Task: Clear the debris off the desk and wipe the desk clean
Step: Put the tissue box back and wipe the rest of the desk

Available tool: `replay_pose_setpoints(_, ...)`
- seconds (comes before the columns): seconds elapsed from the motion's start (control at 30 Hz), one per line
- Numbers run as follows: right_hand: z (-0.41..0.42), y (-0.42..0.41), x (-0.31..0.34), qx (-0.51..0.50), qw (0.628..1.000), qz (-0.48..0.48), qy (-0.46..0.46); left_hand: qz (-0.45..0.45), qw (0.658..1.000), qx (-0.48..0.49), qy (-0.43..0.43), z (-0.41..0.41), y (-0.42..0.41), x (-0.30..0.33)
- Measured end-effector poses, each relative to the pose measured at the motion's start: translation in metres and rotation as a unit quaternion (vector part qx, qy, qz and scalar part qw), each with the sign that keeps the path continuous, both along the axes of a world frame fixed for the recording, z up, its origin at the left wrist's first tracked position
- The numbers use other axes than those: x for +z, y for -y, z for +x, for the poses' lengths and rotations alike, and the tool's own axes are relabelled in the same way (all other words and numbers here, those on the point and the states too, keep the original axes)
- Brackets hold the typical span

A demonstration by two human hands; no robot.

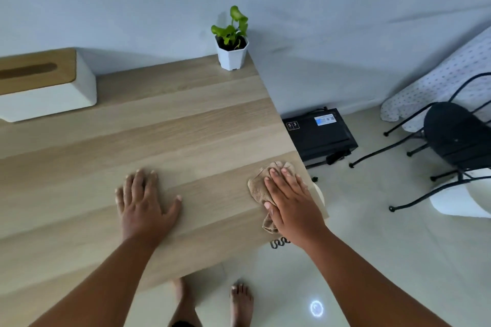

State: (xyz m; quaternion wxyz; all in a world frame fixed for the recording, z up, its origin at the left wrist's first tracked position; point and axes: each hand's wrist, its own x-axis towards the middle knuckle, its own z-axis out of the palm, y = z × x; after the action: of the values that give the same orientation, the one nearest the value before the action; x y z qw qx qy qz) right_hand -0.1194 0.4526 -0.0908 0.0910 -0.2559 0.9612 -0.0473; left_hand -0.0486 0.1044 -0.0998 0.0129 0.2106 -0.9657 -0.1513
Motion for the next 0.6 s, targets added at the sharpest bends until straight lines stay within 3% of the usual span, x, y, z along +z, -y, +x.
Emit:
replay_pose_setpoints(0.2, 0.005, 0.000, 0.009, -0.020, 0.999, 0.035, 0.019, 0.013, 0.996, -0.088, 0.007, 0.051, -0.056, -0.003)
replay_pose_setpoints(0.37, 0.003, 0.002, 0.015, -0.016, 0.998, 0.054, 0.023, 0.025, 0.995, -0.092, -0.007, 0.053, -0.056, 0.003)
replay_pose_setpoints(0.6, -0.004, 0.003, 0.030, -0.009, 0.992, 0.078, 0.095, 0.055, 0.995, -0.075, 0.021, 0.039, -0.055, 0.027)
